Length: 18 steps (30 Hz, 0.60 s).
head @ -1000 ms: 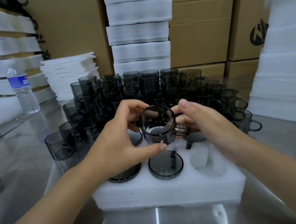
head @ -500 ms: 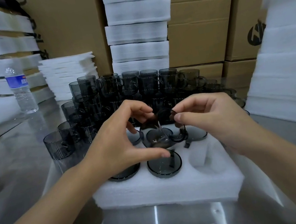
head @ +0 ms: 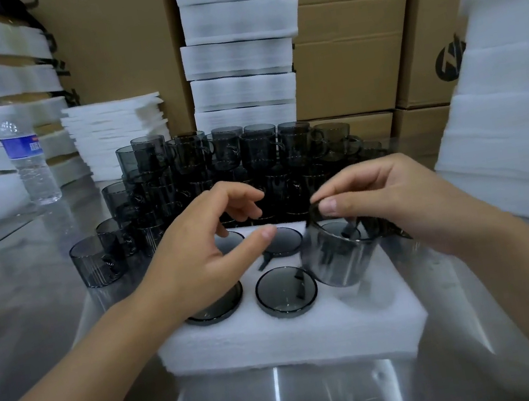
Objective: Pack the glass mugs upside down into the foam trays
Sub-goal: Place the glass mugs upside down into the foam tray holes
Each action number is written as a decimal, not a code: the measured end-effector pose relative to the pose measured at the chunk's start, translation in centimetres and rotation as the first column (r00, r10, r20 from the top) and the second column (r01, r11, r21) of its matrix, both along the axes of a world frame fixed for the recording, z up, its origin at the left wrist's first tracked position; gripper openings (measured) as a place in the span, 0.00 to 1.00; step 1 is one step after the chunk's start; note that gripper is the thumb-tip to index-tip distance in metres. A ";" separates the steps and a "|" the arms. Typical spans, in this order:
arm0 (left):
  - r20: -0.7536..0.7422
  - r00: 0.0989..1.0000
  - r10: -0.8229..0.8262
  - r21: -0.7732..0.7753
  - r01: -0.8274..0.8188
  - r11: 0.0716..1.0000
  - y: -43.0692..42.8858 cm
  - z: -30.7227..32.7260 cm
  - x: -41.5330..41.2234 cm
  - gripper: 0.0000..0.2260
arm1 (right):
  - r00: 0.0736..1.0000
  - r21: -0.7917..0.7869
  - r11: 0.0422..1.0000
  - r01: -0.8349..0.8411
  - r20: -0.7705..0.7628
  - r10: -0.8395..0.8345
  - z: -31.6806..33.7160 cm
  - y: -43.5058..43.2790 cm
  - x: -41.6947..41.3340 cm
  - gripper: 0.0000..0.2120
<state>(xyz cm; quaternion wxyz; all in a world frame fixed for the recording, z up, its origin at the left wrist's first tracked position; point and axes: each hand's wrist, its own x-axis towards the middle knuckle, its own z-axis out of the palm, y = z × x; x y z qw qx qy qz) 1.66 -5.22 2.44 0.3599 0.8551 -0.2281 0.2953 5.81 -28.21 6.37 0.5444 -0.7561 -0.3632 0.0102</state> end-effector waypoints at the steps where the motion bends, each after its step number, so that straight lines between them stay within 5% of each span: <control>1: -0.006 1.000 0.019 -0.001 -0.019 1.000 -0.1 0.0 0.0 0.12 | 1.000 -0.059 0.998 -0.026 -0.008 0.026 0.2 -0.5 0.2 0.11; 18: 0.003 0.995 0.102 0.044 -0.102 0.994 0.1 0.0 0.3 0.10 | 0.984 -0.311 0.936 -0.165 -0.114 0.135 0.2 -1.5 1.1 0.09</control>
